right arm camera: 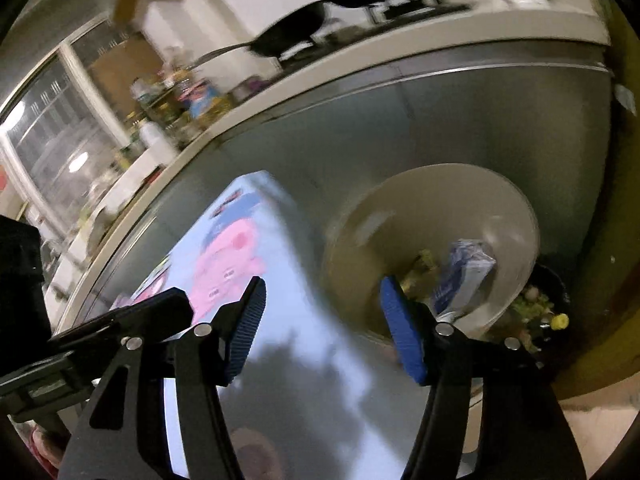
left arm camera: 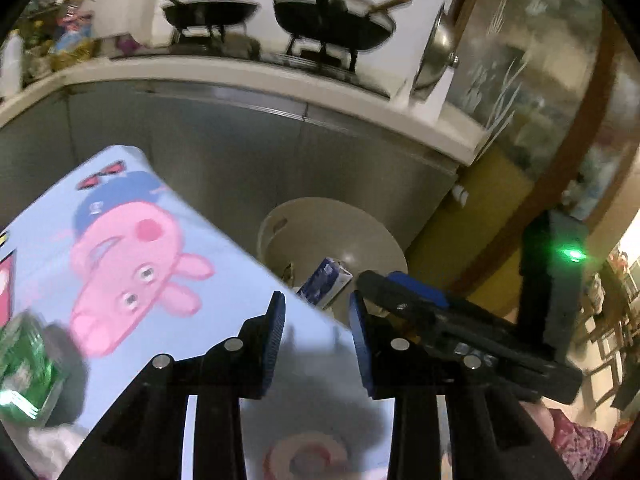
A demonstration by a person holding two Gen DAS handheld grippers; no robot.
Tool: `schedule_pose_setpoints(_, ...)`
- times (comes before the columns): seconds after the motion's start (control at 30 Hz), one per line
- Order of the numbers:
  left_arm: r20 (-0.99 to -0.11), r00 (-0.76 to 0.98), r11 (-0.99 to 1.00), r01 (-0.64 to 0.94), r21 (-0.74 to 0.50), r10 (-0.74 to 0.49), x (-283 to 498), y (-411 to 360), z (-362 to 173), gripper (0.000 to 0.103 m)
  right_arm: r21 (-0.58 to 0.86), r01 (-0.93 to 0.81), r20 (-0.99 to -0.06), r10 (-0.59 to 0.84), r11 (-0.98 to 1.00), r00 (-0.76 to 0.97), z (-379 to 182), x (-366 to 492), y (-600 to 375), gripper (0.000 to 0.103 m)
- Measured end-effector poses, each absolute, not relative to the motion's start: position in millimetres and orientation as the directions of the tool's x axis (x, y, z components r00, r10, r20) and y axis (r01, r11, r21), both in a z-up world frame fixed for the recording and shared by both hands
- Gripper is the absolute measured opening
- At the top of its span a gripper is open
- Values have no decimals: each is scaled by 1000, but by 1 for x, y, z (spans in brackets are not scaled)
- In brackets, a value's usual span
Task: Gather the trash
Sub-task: 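Open left tool over the bin while right tool releases the carton into it, then move left tool to a white wrapper while right tool approaches another white wrapper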
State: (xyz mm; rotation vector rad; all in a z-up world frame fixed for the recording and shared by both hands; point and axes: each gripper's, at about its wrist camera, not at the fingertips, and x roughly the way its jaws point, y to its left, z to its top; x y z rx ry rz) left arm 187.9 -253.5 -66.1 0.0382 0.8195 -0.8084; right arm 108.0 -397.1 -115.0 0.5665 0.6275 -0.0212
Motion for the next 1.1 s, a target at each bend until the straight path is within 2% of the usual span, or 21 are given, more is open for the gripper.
schedule_pose_setpoints(0.27, -583, 534, 770, 570, -286, -612, 135, -125, -56, 33, 457, -49, -560, 330, 888, 760, -103, 102, -275, 47)
schedule_pose_setpoints(0.4, -562, 586, 807, 500, -316, -583, 111, -53, -57, 33, 446, -174, -581, 432, 878, 690, -102, 103, -211, 47)
schedule_pose_setpoints(0.57, -568, 682, 887, 341, -311, -461, 87, 39, -61, 33, 441, -289, -614, 520, 850, 594, -107, 108, -141, 42)
schedule_pose_setpoints(0.6, -579, 704, 910, 273, -313, -411, 85, 60, -64, 35, 444, -300, -618, 531, 844, 579, -108, 111, -131, 42)
schedule_pose_setpoints(0.67, -585, 723, 919, 188, -347, -368, 84, 89, -69, 51, 450, -320, -630, 550, 834, 548, -112, 115, -109, 42)
schedule_pose_setpoints(0.7, -583, 727, 914, 154, -376, -362, 85, 101, -72, 54, 451, -323, -634, 554, 832, 539, -114, 116, -104, 42)
schedule_pose_setpoints(0.83, -580, 694, 859, 109, -501, -427, 99, 126, -88, 63, 436, -329, -662, 547, 837, 512, -122, 127, -74, 42)
schedule_pose_setpoints(0.93, -594, 660, 834, 91, -544, -460, 113, 124, -104, 64, 454, -354, -665, 575, 818, 476, -126, 127, -56, 42)
schedule_pose_setpoints(1.0, -605, 669, 851, 78, -519, -431, 114, 121, -109, 52, 454, -402, -653, 604, 795, 458, -121, 122, -42, 42)
schedule_pose_setpoints(1.03, -616, 676, 864, 61, -499, -404, 114, 123, -110, 41, 424, -418, -657, 590, 804, 468, -118, 117, -36, 42)
schedule_pose_setpoints(1.07, -618, 687, 872, 48, -487, -383, 112, 127, -110, 26, 408, -433, -658, 588, 804, 471, -116, 112, -33, 42)
schedule_pose_setpoints(1.1, -610, 697, 869, 39, -493, -377, 108, 136, -110, 22, 411, -442, -654, 596, 797, 466, -116, 109, -32, 42)
